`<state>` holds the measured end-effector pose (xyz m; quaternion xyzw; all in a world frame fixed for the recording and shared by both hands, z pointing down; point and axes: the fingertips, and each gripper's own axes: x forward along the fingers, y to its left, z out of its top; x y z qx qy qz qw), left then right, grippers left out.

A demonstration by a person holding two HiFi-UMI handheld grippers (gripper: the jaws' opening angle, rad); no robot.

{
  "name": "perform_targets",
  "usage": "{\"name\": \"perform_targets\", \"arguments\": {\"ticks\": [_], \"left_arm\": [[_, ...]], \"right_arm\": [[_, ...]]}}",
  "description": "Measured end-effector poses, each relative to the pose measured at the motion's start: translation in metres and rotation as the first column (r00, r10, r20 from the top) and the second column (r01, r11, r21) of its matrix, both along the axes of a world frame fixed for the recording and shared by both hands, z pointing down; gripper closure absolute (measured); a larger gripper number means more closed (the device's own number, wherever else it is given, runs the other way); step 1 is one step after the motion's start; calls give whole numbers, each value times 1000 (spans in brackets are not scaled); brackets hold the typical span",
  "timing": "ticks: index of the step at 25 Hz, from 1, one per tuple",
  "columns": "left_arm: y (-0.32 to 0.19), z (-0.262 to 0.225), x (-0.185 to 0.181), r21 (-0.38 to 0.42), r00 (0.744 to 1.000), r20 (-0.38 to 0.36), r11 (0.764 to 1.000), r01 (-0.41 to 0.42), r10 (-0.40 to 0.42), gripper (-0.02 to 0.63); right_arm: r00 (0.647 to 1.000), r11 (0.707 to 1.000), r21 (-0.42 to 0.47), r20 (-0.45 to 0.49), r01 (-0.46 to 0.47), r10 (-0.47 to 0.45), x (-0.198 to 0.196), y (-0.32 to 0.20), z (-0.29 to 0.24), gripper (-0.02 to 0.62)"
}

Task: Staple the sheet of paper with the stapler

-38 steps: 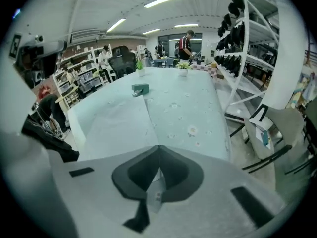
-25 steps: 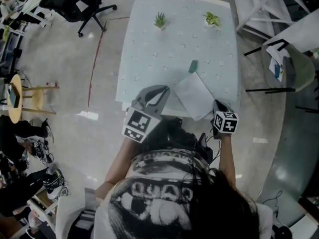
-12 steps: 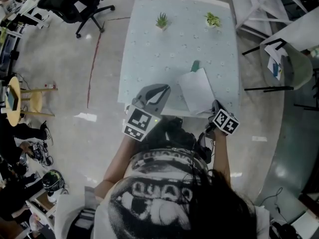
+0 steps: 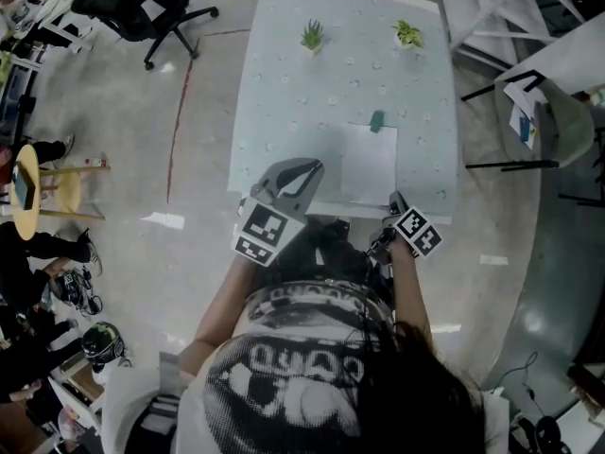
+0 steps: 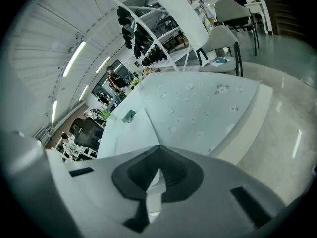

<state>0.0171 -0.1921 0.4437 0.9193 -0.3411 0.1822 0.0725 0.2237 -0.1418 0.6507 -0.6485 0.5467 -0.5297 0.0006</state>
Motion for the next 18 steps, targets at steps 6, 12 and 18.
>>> {"name": "perform_targets", "arguments": {"ticks": [6,12,18], "left_arm": [[2,2,-6,0,1000,-3,1000,-10,10,597],[-1,2,-12,0,1000,-13,1000,-20,20,597],[-4,4,-17,-3,999,-19,1000,-30,30,597]], "right_arm": [[999,999,22,15,36,-36,-26,-6,-4,591],[998,999,25,32,44,-45,-43,-10,-4,591],[997,997,38,40,67,-69,-51,-10,-5,589]]}}
